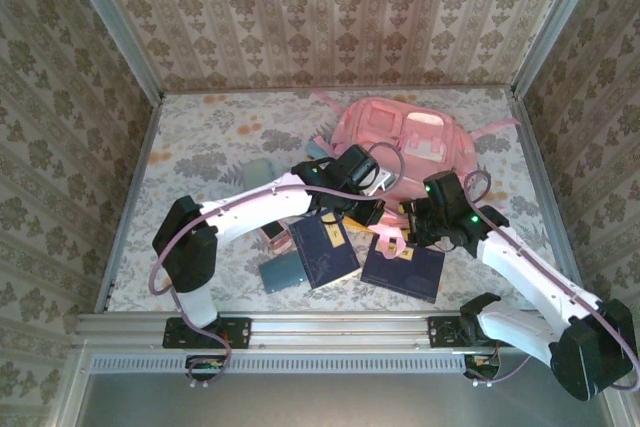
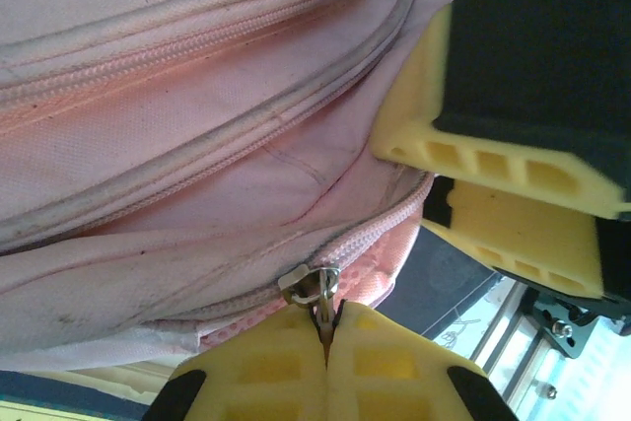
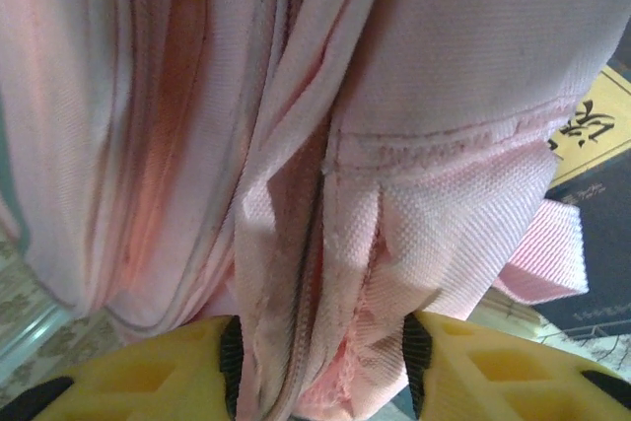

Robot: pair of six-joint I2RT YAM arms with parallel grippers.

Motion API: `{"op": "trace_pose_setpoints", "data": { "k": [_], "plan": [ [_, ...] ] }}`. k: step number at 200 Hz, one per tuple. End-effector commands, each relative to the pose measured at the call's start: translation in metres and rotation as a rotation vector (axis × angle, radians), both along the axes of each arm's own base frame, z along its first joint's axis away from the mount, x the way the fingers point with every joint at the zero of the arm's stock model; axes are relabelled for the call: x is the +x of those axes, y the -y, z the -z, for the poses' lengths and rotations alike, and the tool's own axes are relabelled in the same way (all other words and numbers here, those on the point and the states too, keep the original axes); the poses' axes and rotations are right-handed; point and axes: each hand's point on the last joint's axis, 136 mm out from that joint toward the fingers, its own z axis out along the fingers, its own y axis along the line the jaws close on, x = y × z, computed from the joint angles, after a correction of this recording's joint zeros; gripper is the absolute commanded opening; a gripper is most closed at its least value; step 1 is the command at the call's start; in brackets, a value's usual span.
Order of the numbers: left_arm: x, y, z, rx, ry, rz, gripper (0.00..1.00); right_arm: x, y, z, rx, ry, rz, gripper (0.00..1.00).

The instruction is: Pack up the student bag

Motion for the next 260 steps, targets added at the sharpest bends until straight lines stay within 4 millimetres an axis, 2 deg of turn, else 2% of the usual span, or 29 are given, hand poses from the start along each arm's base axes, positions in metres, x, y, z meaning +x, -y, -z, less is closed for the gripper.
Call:
{"op": "trace_pose_setpoints", "data": {
  "k": [1, 21, 39, 78, 96, 122, 144, 166, 198, 235, 260],
  "plan": [
    [-0.008, 0.022, -0.032, -0.101, 0.066, 0.078, 0.00, 0.014, 0.004, -0.005, -0.042, 0.038, 0.032, 0.41],
    [-0.010, 0.020, -0.030, -0.081, 0.082, 0.087, 0.00, 0.017, 0.017, -0.003, -0.098, 0.047, 0.061, 0.23],
    [-0.006, 0.011, -0.026, -0.034, 0.115, 0.080, 0.00, 0.013, 0.030, 0.000, -0.142, 0.040, 0.070, 0.00],
    [0.014, -0.020, -0.011, 0.085, 0.139, 0.030, 0.00, 0.003, 0.064, -0.004, -0.225, 0.048, 0.100, 0.00],
    [0.026, -0.034, -0.010, 0.104, 0.145, -0.011, 0.00, -0.001, 0.080, -0.010, -0.275, 0.052, 0.107, 0.00],
    [0.046, -0.052, -0.011, 0.139, 0.164, -0.068, 0.00, -0.001, 0.090, -0.014, -0.291, 0.058, 0.098, 0.00],
    [0.067, -0.066, -0.003, 0.179, 0.166, -0.125, 0.00, 0.001, 0.097, -0.020, -0.295, 0.067, 0.084, 0.00],
    [0.095, -0.078, 0.004, 0.194, 0.157, -0.197, 0.00, 0.004, 0.104, -0.032, -0.298, 0.096, 0.062, 0.00],
    [0.141, -0.083, 0.013, 0.209, 0.153, -0.284, 0.00, 0.008, 0.109, -0.046, -0.306, 0.134, 0.003, 0.00],
    [0.203, -0.088, 0.023, 0.211, 0.148, -0.409, 0.00, 0.008, 0.110, -0.043, -0.329, 0.128, -0.079, 0.00],
    [0.233, -0.086, 0.026, 0.217, 0.151, -0.437, 0.00, 0.008, 0.115, -0.042, -0.392, 0.135, -0.134, 0.00]
  ]
}}
